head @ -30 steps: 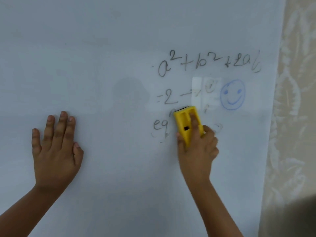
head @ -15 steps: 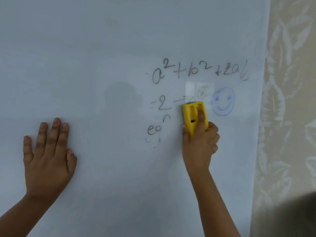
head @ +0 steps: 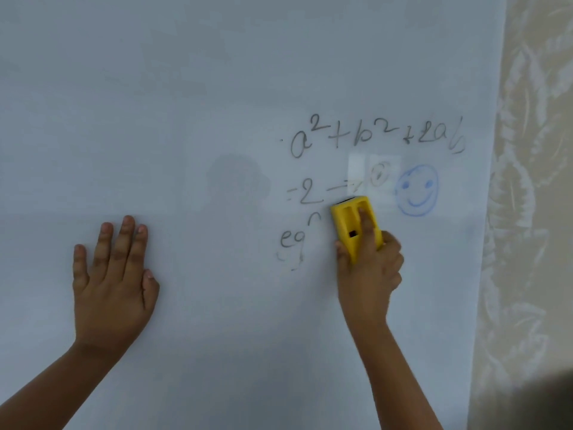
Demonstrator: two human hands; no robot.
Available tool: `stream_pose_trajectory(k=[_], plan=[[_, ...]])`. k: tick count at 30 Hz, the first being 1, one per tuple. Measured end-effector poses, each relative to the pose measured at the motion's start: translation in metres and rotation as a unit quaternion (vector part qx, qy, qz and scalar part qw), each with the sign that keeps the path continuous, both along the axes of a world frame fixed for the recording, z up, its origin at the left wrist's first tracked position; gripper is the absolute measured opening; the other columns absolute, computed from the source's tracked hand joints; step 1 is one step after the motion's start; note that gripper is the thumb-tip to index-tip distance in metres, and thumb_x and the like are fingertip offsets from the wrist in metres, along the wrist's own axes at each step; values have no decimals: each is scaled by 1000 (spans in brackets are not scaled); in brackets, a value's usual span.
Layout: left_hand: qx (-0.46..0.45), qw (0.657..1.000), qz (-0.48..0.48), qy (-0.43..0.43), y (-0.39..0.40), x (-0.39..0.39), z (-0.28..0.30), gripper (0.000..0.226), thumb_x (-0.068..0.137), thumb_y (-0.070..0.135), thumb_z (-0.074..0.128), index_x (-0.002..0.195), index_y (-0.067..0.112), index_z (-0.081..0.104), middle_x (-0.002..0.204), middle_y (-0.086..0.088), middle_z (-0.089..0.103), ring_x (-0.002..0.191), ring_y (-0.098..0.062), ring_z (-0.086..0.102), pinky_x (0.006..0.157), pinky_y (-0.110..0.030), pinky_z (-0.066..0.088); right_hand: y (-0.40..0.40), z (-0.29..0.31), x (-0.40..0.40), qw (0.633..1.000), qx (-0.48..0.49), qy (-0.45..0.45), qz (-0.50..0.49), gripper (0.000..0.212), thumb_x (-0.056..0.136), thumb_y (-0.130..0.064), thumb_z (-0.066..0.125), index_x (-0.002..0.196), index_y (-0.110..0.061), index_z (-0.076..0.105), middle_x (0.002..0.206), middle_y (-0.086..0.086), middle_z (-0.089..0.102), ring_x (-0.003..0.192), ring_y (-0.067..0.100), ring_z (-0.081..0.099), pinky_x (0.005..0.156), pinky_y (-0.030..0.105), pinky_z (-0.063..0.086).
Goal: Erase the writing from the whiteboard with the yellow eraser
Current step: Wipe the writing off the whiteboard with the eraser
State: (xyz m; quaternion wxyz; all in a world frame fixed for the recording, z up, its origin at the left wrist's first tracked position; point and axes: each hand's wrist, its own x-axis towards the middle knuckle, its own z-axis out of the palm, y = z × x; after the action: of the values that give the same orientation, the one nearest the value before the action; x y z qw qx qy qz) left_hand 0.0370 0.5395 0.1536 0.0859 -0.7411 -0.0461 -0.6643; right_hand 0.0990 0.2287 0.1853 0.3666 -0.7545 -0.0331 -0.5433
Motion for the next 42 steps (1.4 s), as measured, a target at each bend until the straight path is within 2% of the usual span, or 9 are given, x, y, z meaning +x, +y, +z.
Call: stream_pose_trajectory(k=[4, 9, 11, 15, 20, 23, 28, 36, 42], plan=[[12, 1000, 7, 9, 1, -3, 0, 56, 96, 26, 21, 148, 8, 22, 152, -15, 28, 145, -25, 11, 117, -48, 4, 8, -43, -14, 994, -108, -36, 6, 64, 76, -22, 73, 131, -28, 42, 115, 25, 54, 93, 46, 53, 76, 56, 45], [13, 1000, 11, 7, 1, -4, -3, 55, 96, 27, 20, 148, 9, 22, 152, -15, 29, 145, -24, 10, 117, -48, 4, -14, -9, 6, 996, 73, 21, -37, 61, 86, -24, 63, 140, -22, 36, 127, 28, 42, 107, 48, 42, 88, 59, 35], [17, 1000, 13, 7, 4, -2, -3, 56, 96, 28, 19, 148, 9, 22, 153, -14, 27, 145, -26, 12, 117, -48, 5, 2, 10, 7, 997, 71, 10, -39, 61, 85, -26, 62, 140, -23, 36, 130, 26, 41, 108, 46, 41, 89, 58, 34], [18, 1000, 11, 0, 5, 0, -4, 56, 95, 28, 21, 148, 9, 24, 153, -14, 28, 145, -26, 13, 118, -47, 4, 51, -1, -10, 994, -86, -56, -33, 67, 71, -27, 75, 132, -28, 47, 118, 20, 55, 96, 41, 54, 82, 52, 44], [19, 1000, 11, 0, 4, -2, -4, 55, 96, 28, 20, 148, 8, 25, 152, -15, 29, 145, -26, 13, 117, -48, 6, 35, -62, -13, 966, -239, -89, -31, 62, 72, -35, 72, 126, -37, 42, 118, 7, 48, 98, 30, 49, 81, 47, 44], [12, 1000, 8, 5, 1, -3, -3, 55, 96, 27, 20, 147, 7, 26, 151, -16, 31, 144, -27, 14, 117, -50, 8, 12, -47, -8, 981, -180, -55, -46, 59, 75, -34, 72, 127, -32, 44, 115, 15, 59, 92, 38, 57, 78, 49, 45], [-19, 1000, -10, 11, -15, -9, 0, 57, 90, 23, 27, 144, 4, 29, 149, -20, 33, 145, -24, 8, 115, -51, 4, 32, 27, -9, 998, -33, -12, -47, 59, 81, -31, 68, 135, -25, 44, 123, 21, 52, 100, 42, 51, 80, 53, 41], [69, 994, -56, 58, -87, 11, 43, 56, 90, 23, 31, 143, 6, 33, 150, -13, 33, 140, -28, 23, 113, -51, 15, 37, 4, -23, 983, -173, -57, -15, 63, 68, -33, 78, 126, -32, 53, 109, 14, 61, 85, 34, 59, 68, 48, 47], [89, 993, -34, 67, -81, 23, 37, 59, 91, 25, 29, 146, 8, 22, 152, -13, 26, 142, -29, 19, 114, -52, 12, -29, 58, 14, 998, 31, 27, -51, 63, 89, -33, 56, 143, -32, 25, 133, 22, 38, 110, 41, 40, 86, 57, 37]])
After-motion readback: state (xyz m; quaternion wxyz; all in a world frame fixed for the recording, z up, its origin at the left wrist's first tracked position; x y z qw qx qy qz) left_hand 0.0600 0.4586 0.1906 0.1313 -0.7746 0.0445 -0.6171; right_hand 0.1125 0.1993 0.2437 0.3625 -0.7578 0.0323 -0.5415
